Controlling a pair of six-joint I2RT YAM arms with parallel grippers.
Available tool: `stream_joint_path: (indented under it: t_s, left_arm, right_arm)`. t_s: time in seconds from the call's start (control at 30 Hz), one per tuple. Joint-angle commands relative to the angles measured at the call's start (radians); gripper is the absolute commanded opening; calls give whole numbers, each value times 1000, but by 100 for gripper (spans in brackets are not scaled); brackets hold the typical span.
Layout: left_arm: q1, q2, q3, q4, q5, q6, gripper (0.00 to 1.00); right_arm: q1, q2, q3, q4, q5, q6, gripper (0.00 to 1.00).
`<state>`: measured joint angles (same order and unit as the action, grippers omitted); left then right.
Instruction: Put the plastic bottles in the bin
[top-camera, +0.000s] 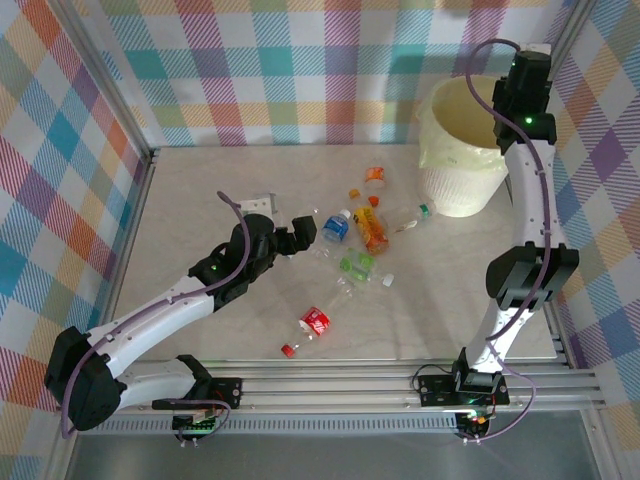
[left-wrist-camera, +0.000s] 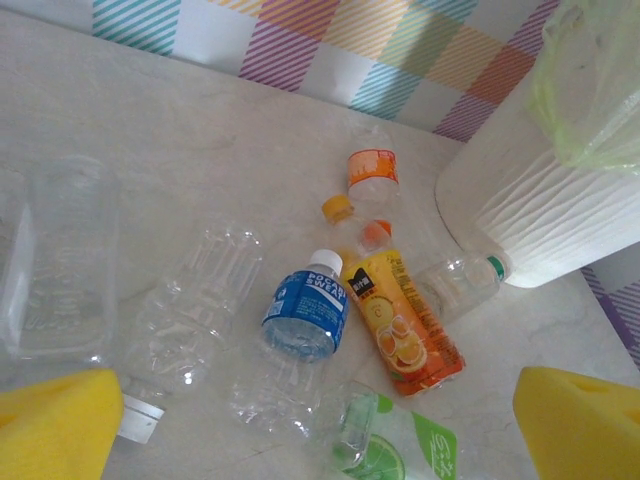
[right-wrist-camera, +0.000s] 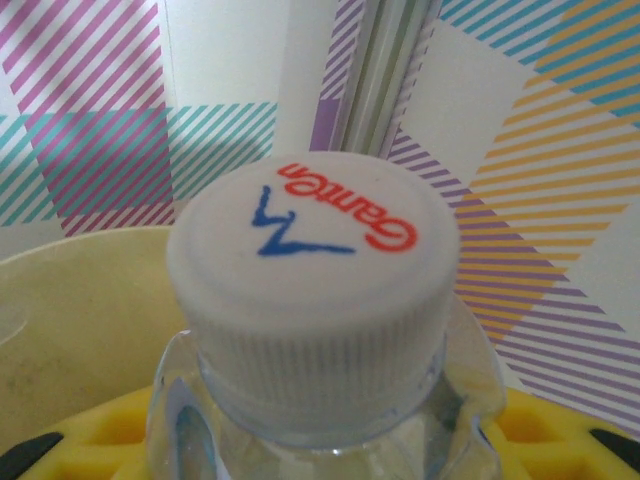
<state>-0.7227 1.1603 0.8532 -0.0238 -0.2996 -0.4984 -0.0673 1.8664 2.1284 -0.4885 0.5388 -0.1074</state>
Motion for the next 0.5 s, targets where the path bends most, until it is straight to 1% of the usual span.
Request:
stream_joint_path:
  t_s: [0.0,0.1,0.17,0.33,0.47]
  left_arm:
    - [-11,-11,-13,25,-25,-9,100]
    - [-12,-8,-16,24,-32,-11,100]
    - [-11,-4,-16,20,-34,-9,100]
    - [-11,2,-17,14,-40,-13,100]
    - [-11,4,-25,14,-45,-27,100]
  right_arm:
    - [6,-69,-84,53,64,52,31]
    - [5,-99,-193,119,90,64,33]
    - [2,-98,-229,134,97,70,34]
    - [-11,-48,-220,104,98,107,37]
    - [-17,-2,-209,144,111,107,40]
